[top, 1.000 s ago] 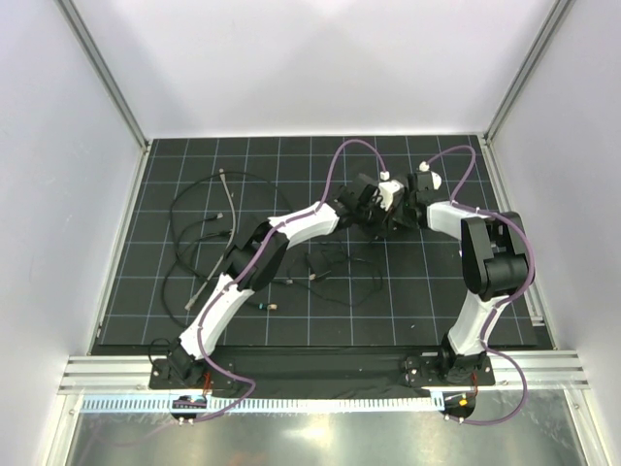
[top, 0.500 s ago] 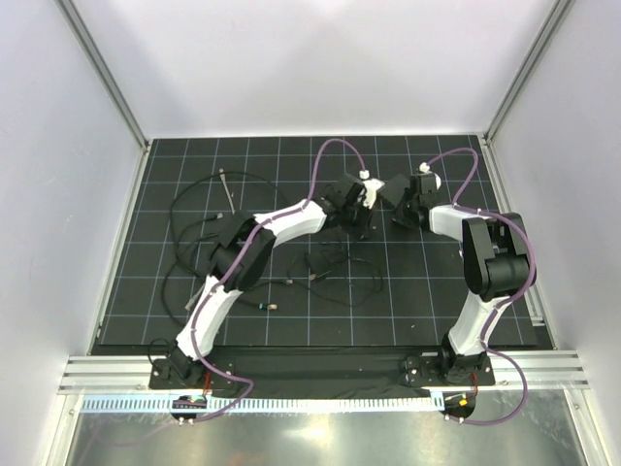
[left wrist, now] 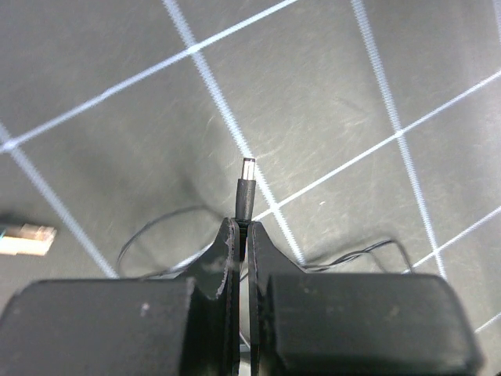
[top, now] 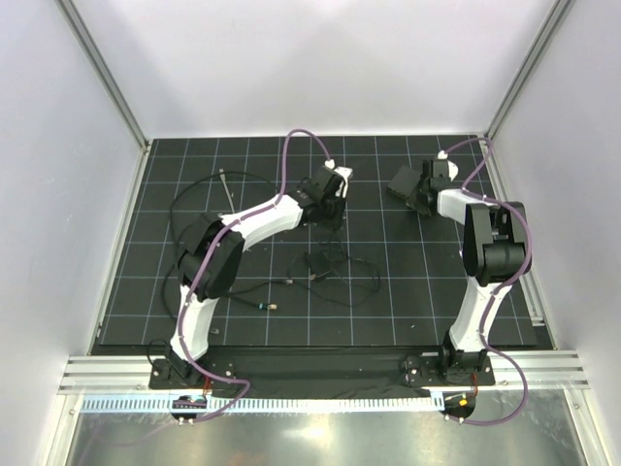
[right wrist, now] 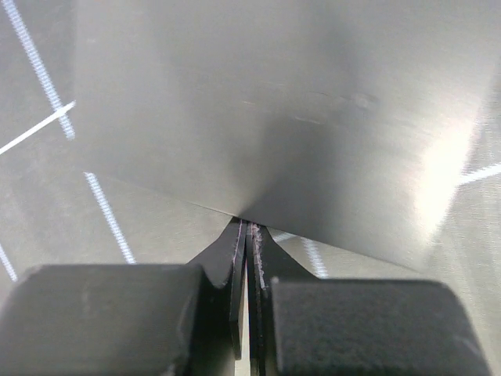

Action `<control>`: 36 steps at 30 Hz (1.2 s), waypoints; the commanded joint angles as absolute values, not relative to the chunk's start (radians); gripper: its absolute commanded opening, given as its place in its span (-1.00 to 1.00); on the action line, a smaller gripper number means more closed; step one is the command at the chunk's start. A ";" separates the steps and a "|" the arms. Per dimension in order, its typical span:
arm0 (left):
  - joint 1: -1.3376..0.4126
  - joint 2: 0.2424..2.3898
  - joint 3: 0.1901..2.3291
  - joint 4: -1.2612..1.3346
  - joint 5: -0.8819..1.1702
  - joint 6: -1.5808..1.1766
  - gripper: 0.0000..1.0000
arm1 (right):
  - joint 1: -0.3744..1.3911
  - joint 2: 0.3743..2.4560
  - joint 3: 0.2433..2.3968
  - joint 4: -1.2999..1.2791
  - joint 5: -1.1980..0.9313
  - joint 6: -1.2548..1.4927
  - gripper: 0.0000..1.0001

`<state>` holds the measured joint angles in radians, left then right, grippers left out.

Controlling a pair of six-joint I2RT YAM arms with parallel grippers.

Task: Pull the plug from the switch port

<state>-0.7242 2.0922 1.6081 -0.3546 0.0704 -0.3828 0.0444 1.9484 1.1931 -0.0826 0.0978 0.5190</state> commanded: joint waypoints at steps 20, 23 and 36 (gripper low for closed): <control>-0.696 1.918 1.536 -0.408 -0.133 -0.495 0.99 | 0.169 1.407 0.973 -0.247 0.060 0.479 -0.15; -0.698 1.776 1.448 -0.362 -0.103 -0.532 0.99 | 0.178 1.321 0.933 -0.319 0.081 0.463 0.24; -0.698 1.266 0.674 0.191 0.153 -0.885 0.99 | 0.230 0.967 0.664 -0.551 0.123 0.540 1.00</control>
